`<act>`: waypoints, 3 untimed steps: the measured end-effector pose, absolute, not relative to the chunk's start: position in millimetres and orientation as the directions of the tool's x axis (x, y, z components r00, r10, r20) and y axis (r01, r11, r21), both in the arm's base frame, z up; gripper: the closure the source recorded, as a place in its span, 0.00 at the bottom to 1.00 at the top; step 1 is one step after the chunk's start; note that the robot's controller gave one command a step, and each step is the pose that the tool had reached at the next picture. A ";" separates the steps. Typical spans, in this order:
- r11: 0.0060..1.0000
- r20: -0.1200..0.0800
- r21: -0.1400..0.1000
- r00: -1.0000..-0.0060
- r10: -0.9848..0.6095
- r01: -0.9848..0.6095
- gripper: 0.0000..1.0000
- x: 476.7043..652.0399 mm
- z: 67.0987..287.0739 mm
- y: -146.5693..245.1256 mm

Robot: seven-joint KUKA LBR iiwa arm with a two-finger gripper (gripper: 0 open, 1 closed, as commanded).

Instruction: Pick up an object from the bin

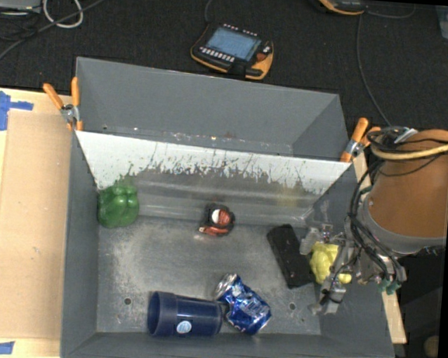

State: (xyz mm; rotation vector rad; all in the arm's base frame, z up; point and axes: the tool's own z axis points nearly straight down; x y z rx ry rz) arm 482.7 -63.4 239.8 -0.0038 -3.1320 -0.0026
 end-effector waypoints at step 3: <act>1.000 -0.004 0.000 -1.000 -0.016 -0.016 0.00 486.2 159.1 12.8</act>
Offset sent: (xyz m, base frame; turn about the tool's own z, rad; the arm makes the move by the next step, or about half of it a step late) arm 0.0075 0.0811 -0.1698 -0.1404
